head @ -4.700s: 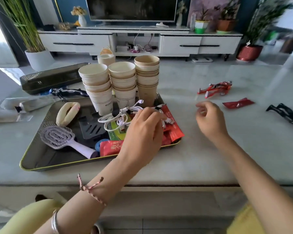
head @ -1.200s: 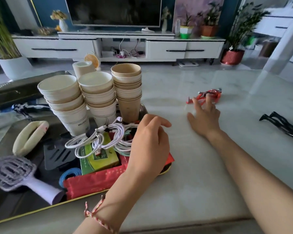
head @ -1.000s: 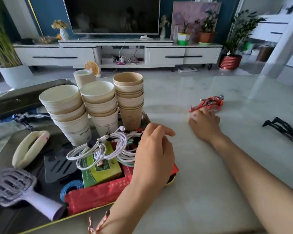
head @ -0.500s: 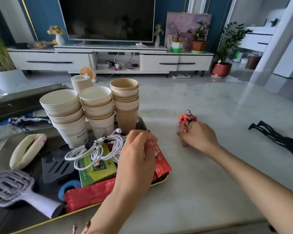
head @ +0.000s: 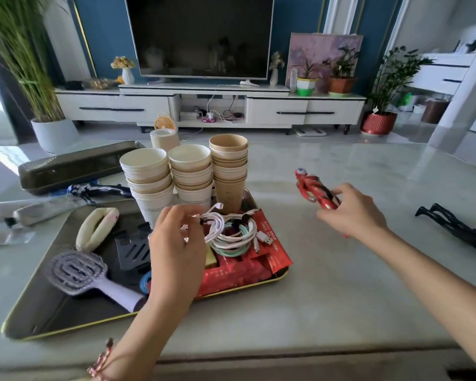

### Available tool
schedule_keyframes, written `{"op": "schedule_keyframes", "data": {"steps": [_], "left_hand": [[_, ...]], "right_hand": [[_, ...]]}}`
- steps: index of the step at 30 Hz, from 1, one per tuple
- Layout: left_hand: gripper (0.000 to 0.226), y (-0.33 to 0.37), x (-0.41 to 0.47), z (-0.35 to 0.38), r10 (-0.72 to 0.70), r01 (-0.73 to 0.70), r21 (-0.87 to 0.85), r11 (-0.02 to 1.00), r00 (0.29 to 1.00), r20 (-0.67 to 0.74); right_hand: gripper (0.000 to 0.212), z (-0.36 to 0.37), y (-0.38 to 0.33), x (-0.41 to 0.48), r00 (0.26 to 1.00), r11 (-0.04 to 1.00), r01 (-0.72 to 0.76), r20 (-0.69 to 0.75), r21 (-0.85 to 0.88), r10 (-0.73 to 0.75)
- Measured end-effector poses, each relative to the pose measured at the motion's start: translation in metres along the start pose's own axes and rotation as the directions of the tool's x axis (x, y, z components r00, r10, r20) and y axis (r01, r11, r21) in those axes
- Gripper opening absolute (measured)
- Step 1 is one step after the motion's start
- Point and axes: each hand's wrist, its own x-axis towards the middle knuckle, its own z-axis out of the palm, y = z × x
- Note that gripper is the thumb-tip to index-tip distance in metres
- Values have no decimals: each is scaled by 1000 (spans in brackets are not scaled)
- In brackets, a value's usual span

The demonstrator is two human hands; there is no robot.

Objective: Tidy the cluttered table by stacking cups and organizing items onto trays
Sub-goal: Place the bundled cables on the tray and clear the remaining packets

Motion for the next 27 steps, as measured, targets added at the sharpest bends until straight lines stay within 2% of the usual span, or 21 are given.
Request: {"op": "schedule_keyframes", "data": {"steps": [2, 3, 4, 6, 8, 10, 12, 15, 17, 19, 21, 24, 25, 27], "left_hand": [[24, -7, 8, -22, -12, 14, 17, 1000, 991, -131], [24, -12, 13, -34, -20, 26, 28, 999, 982, -188], [24, -18, 17, -46, -50, 58, 27, 998, 969, -242], [24, -34, 25, -72, -139, 156, 22, 987, 927, -347], [25, -50, 32, -90, -217, 244, 16, 970, 892, -397], [27, -61, 32, -107, -273, 317, 37, 948, 863, -425], [25, -67, 27, -119, -298, 352, 47, 935, 849, -436], [24, -64, 19, -124, -269, 333, 90, 939, 871, -411], [23, -58, 15, -116, -217, 281, 132, 951, 905, -365], [24, -51, 13, -108, -175, 241, 160, 957, 923, -343], [24, -40, 11, -98, -111, 174, 152, 973, 930, -349], [19, -21, 8, -70, 39, 8, 129, 992, 933, -357], [18, -14, 6, -59, 102, -63, 128, 990, 940, -325], [17, 1, -2, -30, 213, -199, 88, 976, 958, -190]], "right_hand": [[37, -14, -19, -13, 980, 977, 183, -105, 110, -172], [36, -18, -31, -23, 953, 936, 300, -102, 182, -285], [36, -20, -47, -38, 909, 878, 413, -55, 244, -412], [41, -14, -79, -74, 769, 755, 578, 103, 311, -631], [47, 4, -101, -99, 632, 664, 708, 204, 238, -747], [49, 26, -122, -118, 531, 564, 816, 221, 124, -818], [49, 47, -143, -129, 460, 484, 872, 210, 76, -863], [45, 78, -165, -139, 390, 384, 921, 206, -70, -897], [40, 94, -168, -141, 373, 330, 922, 231, -203, -899], [41, 103, -170, -143, 364, 307, 922, 258, -237, -895], [43, 100, -169, -139, 389, 364, 920, 226, -143, -893], [35, 78, -155, -116, 454, 457, 889, 88, 24, -887], [31, 69, -146, -107, 476, 478, 876, 43, 70, -879], [30, 47, -117, -85, 576, 562, 813, -62, 152, -815]]}}
